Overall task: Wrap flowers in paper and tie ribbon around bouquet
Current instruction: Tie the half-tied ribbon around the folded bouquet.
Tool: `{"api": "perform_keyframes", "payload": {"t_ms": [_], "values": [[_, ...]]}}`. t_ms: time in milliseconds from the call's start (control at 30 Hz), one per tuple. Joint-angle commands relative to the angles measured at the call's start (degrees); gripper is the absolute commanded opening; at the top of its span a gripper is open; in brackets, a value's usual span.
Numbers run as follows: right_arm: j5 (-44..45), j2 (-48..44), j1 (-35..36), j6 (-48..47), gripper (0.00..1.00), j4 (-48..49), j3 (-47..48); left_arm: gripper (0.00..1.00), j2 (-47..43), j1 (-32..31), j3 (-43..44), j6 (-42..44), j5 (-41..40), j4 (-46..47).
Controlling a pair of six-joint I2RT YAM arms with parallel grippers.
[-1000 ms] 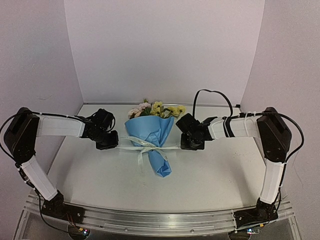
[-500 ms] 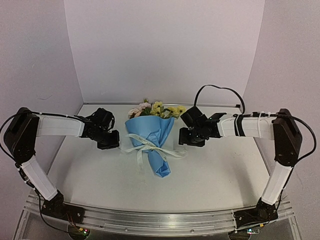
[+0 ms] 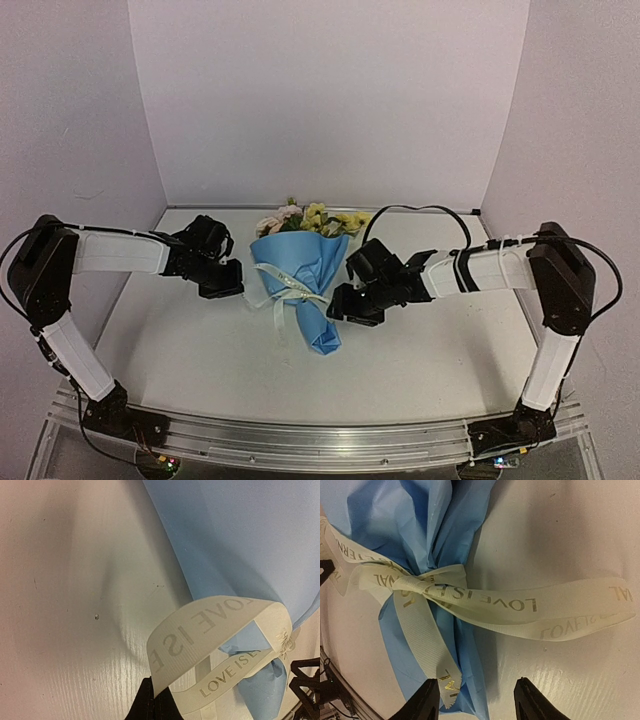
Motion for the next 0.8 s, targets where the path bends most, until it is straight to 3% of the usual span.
{"api": "perform_keyframes", "payload": {"t_ms": [0, 100, 200, 500, 633, 767], "values": [[-3.7, 1.4, -0.1, 4.4, 0.54, 5.9, -0.6, 0.00, -1.0, -0.1, 0.6, 0.0, 0.7, 1.7], [-4.3, 2.1, -0.1, 6.0, 0.53, 7.4, -1.4, 0.00, -1.1, -0.1, 0.4, -0.1, 1.0, 1.7], [-4.8, 2.5, -0.1, 7.3, 0.46, 8.9, -1.8, 0.00, -1.1, -0.1, 0.3, -0.1, 1.6, 1.9], [-1.6, 0.0, -0.1, 8.8, 0.07, 9.2, -4.4, 0.05, -1.5, -0.1, -0.9, -1.4, 2.5, 3.4], [-1.0, -0.9, -0.1, 8.7, 0.02, 8.8, -5.0, 0.15, -1.9, -0.1, -2.8, -3.6, 3.2, 6.2], [-1.0, -1.2, 0.0, 8.7, 0.05, 8.6, -5.3, 0.26, -2.3, -0.1, -4.6, -6.2, 4.4, 9.6]]}}
